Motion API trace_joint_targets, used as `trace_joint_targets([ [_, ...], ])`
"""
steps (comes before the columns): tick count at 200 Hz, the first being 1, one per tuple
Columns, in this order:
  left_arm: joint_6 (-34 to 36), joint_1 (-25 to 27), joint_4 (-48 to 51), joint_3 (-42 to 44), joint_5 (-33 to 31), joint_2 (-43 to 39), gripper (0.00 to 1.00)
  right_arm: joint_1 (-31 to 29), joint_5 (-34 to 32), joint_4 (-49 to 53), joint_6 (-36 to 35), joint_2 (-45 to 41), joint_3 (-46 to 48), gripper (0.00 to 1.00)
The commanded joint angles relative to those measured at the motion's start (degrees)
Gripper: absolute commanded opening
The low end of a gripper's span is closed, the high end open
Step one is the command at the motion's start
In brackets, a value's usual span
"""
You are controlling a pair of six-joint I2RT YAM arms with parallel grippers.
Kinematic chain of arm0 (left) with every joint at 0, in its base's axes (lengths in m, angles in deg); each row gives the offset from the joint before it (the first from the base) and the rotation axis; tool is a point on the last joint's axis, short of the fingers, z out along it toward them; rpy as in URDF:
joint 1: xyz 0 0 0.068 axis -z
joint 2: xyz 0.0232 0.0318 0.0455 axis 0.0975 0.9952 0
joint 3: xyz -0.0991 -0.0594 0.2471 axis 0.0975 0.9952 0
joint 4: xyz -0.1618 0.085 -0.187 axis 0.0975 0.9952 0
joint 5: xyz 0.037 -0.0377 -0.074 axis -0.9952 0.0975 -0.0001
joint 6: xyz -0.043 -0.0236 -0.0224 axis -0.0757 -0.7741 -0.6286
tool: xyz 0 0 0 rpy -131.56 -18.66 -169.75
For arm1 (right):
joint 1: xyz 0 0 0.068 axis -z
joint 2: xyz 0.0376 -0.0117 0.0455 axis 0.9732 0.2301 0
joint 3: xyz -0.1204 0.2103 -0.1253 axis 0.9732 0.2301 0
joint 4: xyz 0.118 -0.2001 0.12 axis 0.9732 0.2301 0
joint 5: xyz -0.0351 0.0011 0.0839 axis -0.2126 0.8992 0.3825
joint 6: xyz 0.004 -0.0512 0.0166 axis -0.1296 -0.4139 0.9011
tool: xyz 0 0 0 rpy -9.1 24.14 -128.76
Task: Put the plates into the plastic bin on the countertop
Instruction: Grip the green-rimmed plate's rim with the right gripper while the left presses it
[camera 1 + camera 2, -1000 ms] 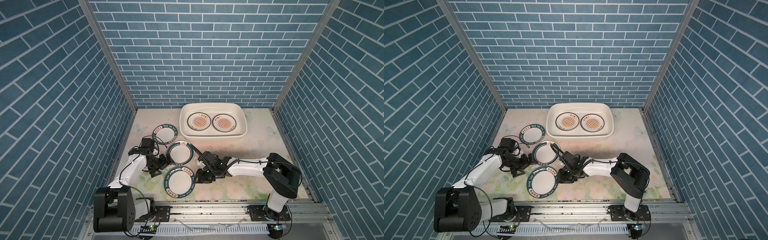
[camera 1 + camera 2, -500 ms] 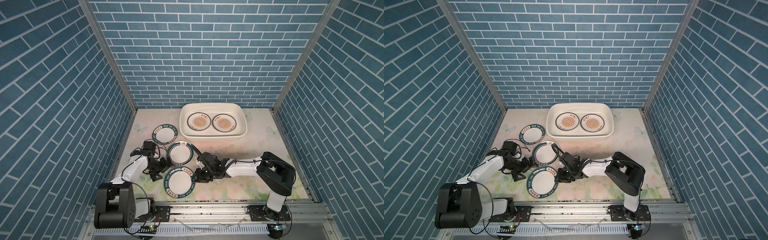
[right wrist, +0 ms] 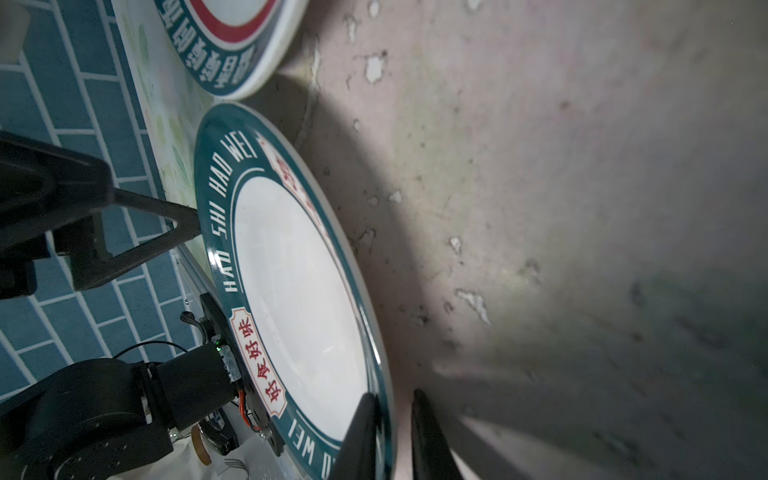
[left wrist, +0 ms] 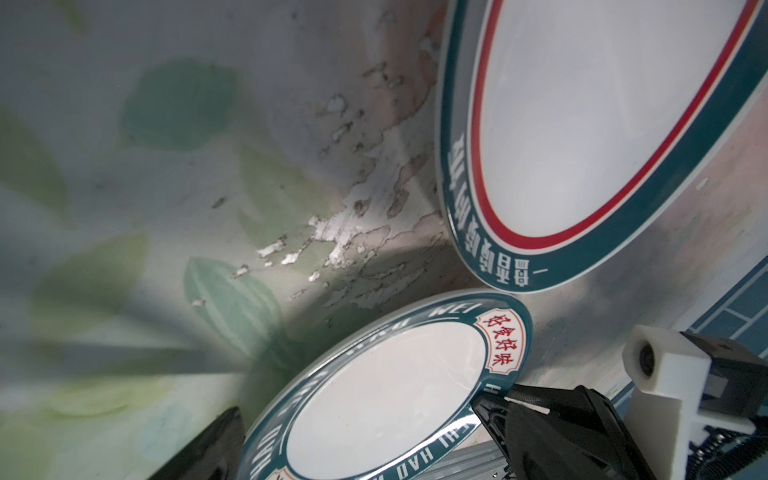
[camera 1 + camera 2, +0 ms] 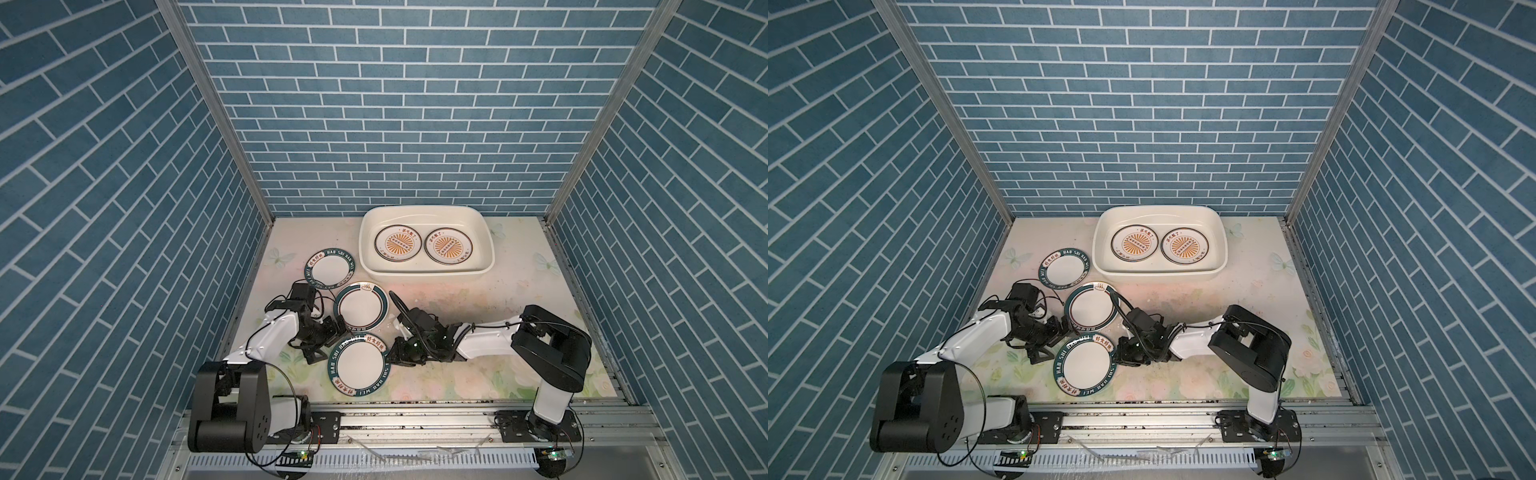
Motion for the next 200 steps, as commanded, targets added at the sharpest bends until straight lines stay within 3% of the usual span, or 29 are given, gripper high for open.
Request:
trace_joint_targets([
  [1,0.02,0.83,-0.67,0.82,1.79,0.05,1.00,-0.19,-3.31,1.14,1.70,-2.19,1.46,0.14],
  [88,-0.27,1.57,-3.03,1.19,5.46,-3.10,1.00,1.32,-7.87,7.84,-0.24,-8.33,3.41,0.10],
  [152,0.17,1.67,-5.99,1.44,4.75,-3.35,0.99,2.93,-8.32,8.83,0.12,-12.15,7.57,0.11],
  [200,0.57,3.10,-7.10,1.67,5.04,-0.82,1.00,3.03,-8.21,1.80,2.59,-12.08,11.25,0.15],
])
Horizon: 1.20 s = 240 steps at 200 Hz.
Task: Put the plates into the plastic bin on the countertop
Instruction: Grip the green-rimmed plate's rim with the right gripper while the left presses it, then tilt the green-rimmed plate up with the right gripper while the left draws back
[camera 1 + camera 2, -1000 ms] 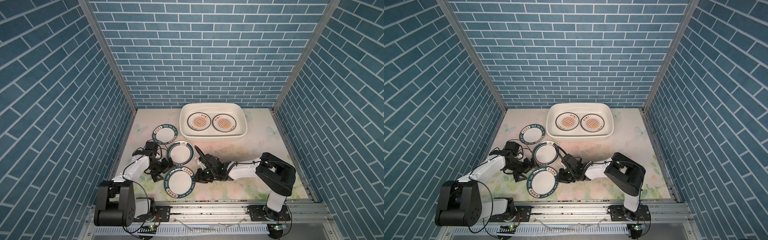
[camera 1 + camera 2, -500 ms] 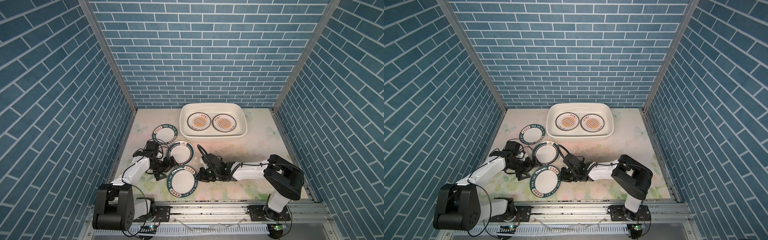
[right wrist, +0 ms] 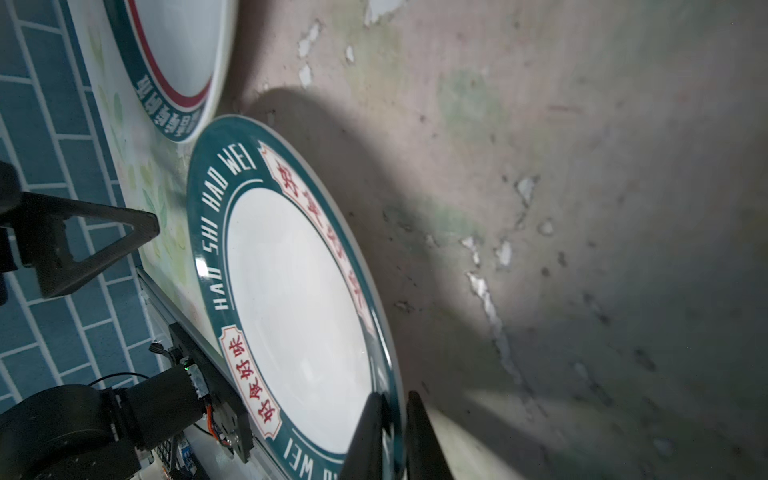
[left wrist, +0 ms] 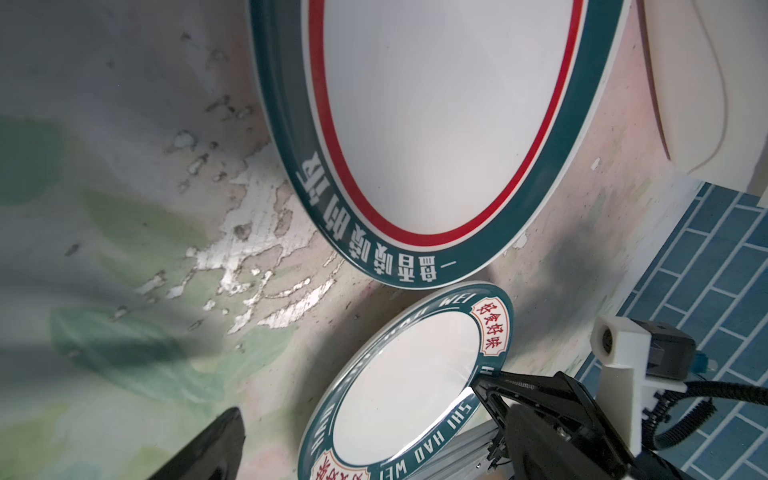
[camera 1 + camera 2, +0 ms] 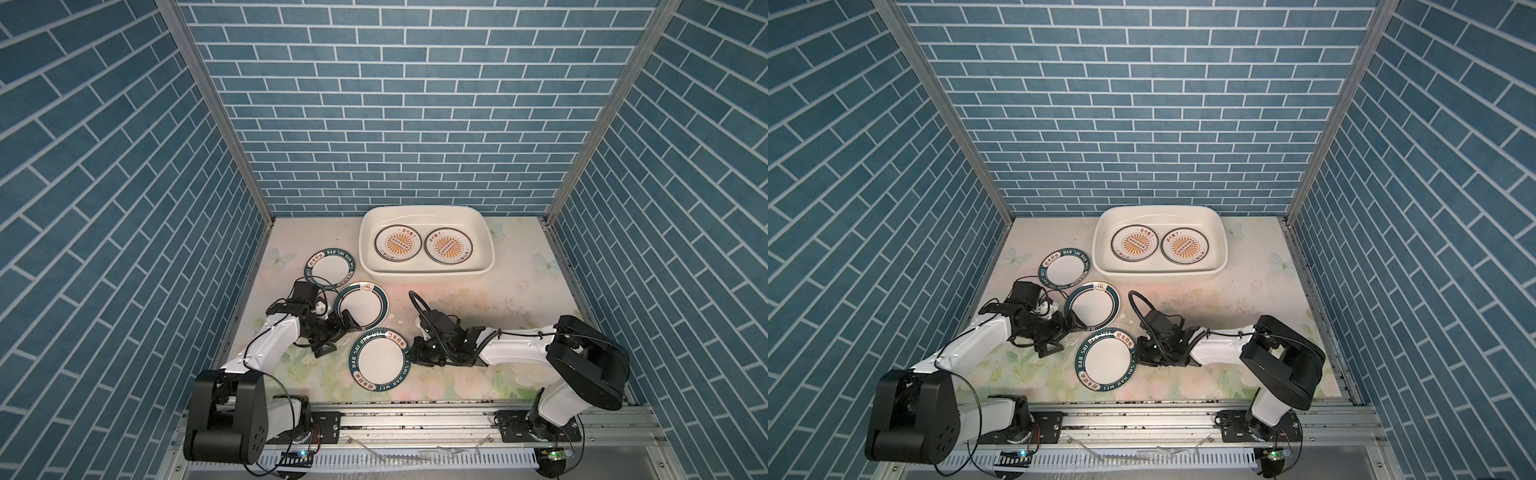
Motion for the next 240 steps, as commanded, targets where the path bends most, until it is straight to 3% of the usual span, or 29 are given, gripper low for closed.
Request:
trace_joint_targets([
  [1,0.74,1.05,-0.56,0.90,0.32,1.32,1.00,0.23,-1.29,-3.11,2.35,-0.60,1.69,0.15],
  [99,-0.06,6.30,-3.96,2.32,2.61,5.10,1.00,0.14,0.78,-11.48,3.99,3.22,2.26,0.20],
  [169,0.11,7.30,-5.92,2.66,1.99,5.56,1.00,0.14,-0.03,-12.32,4.14,0.66,5.65,0.14],
  [240,4.40,5.90,-2.63,-0.09,-4.71,-5.53,1.00,1.22,1.87,-11.72,2.10,-1.84,5.25,0.00],
])
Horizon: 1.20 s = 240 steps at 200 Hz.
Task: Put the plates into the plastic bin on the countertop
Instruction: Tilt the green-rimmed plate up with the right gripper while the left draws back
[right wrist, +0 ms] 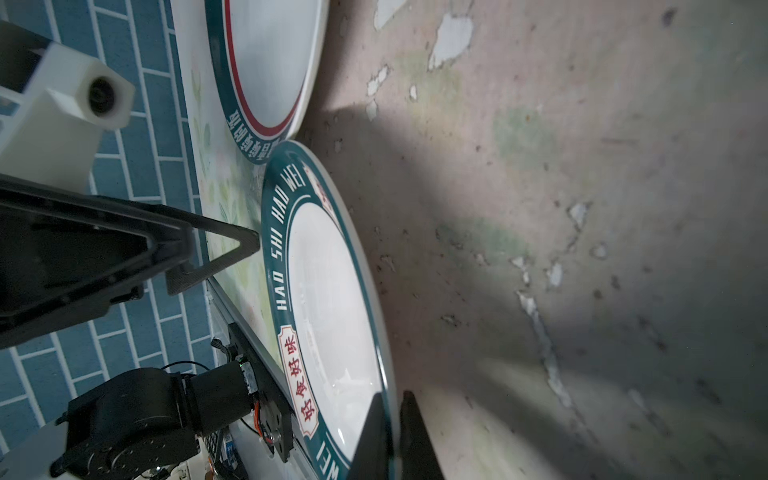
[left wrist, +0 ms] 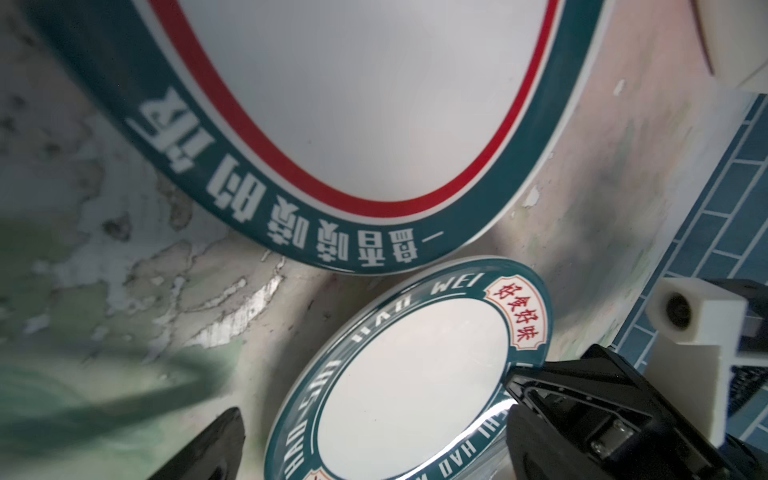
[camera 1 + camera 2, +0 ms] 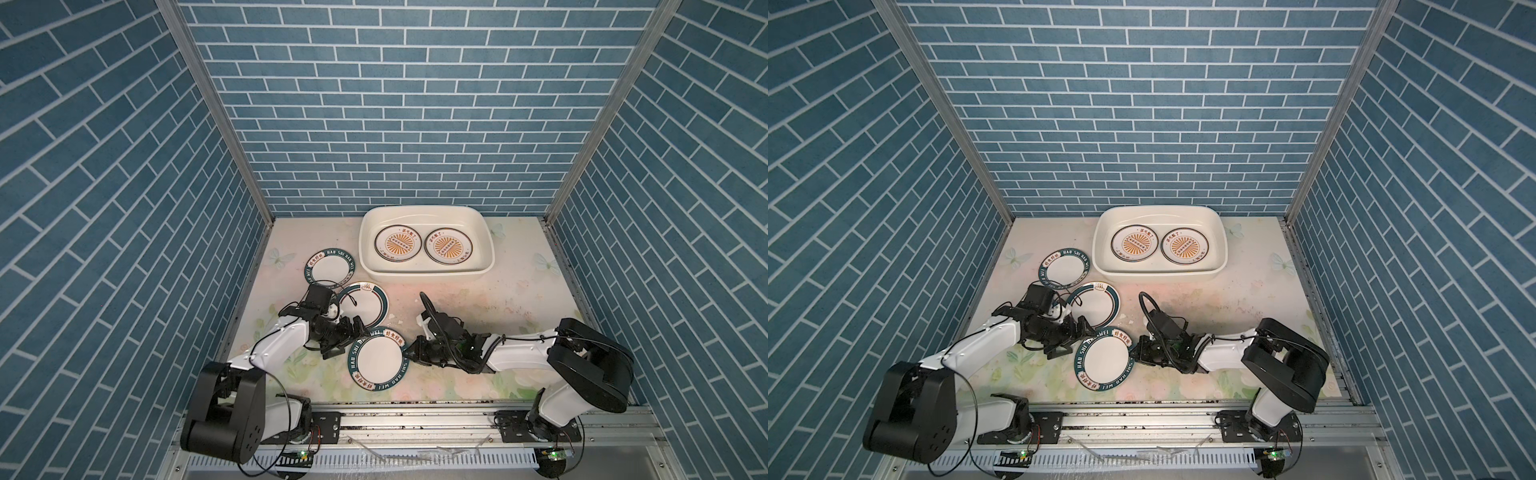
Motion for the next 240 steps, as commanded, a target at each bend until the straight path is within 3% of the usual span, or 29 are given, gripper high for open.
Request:
trace_joint_targets([
  [1,2.91,-0.75,2.01,-2.29,-3.65,-3.79,1.00,0.75,0.59,2.24,-0.99,-0.48,0.18,0.00],
  [43,5.50,-4.83,5.60,-7.77,-4.65,-7.27,0.99,1.44,2.56,1.24,-1.31,-2.42,0.46,0.00],
  [114,10.07,-5.93,6.62,-12.89,-6.95,-9.11,1.00,3.88,7.14,2.67,-1.71,-9.11,1.03,0.00],
  [167,13.26,-8.01,8.35,-16.73,-8.86,-10.43,0.99,5.98,11.27,14.12,-6.22,-14.15,-4.15,0.00],
  [189,10.91,-11.73,8.14,-16.68,-7.53,-13.20,1.00,6.85,12.49,21.26,-9.69,-15.10,-8.75,0.00],
  [240,13.10,-14.06,6.40,-16.66,-4.02,-14.65,1.00,11.54,16.46,27.76,-12.50,-13.65,-18.13,0.00],
])
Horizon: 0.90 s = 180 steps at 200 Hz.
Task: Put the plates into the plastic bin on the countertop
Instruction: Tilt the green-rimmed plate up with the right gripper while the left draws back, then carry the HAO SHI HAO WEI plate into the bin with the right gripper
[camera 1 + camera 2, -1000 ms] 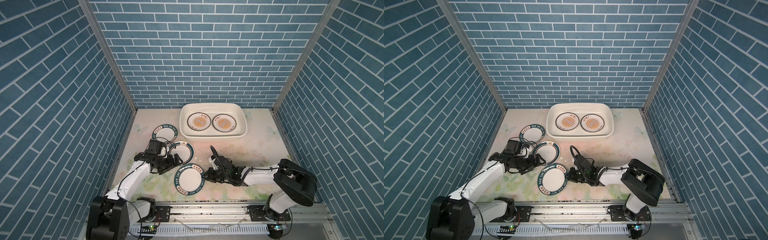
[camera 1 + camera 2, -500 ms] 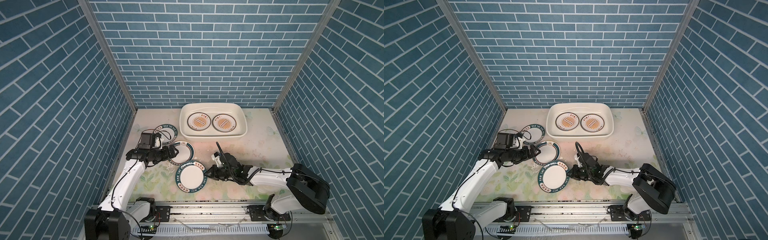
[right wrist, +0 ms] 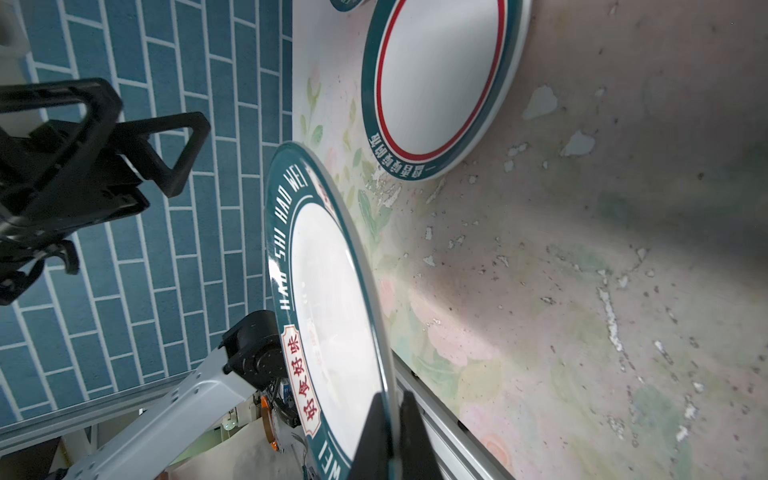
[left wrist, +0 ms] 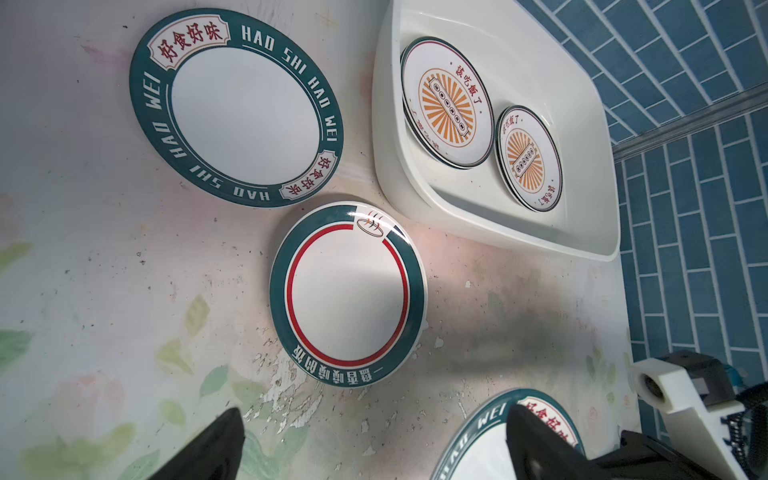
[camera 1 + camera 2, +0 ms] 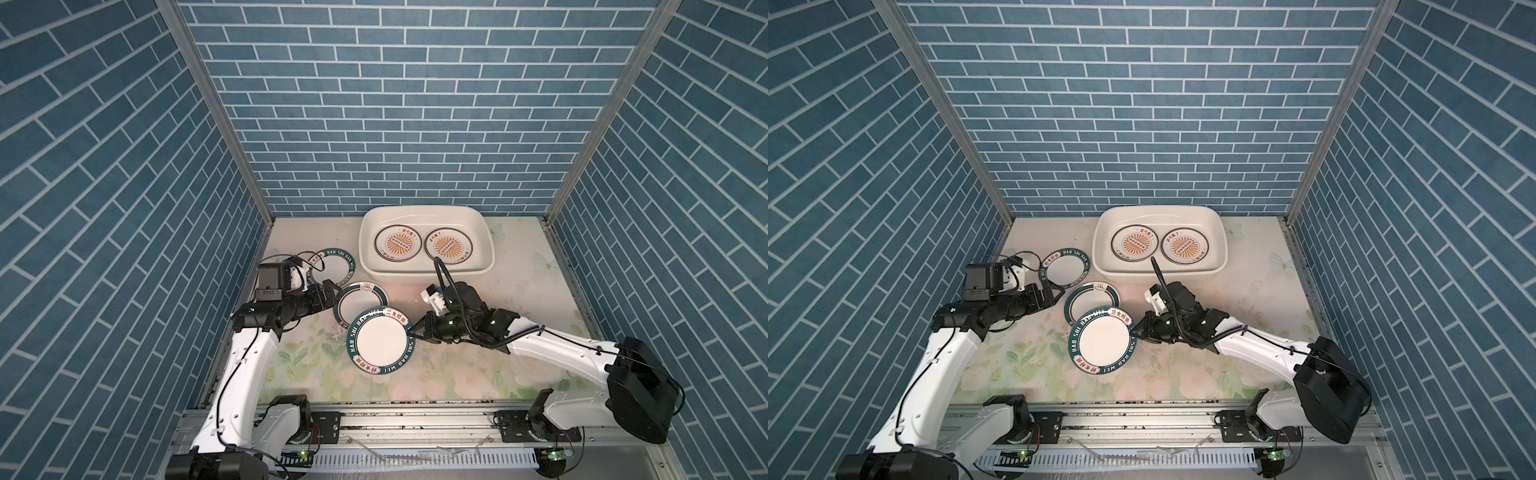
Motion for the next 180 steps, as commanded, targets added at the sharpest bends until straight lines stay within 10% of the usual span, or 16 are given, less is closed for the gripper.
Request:
trace_joint_targets([
  [1,2.07,-0.90,-0.39,-0.66,2.27,-0.82,1.00,2.54,3.84,4.01,-3.23,0.11,-4.82,0.00],
  [180,5.32,-0.90,-1.10,-4.66,8.58,6.10,1.00,35.13,13.78,14.36,-14.37,23.96,-38.32,0.00],
])
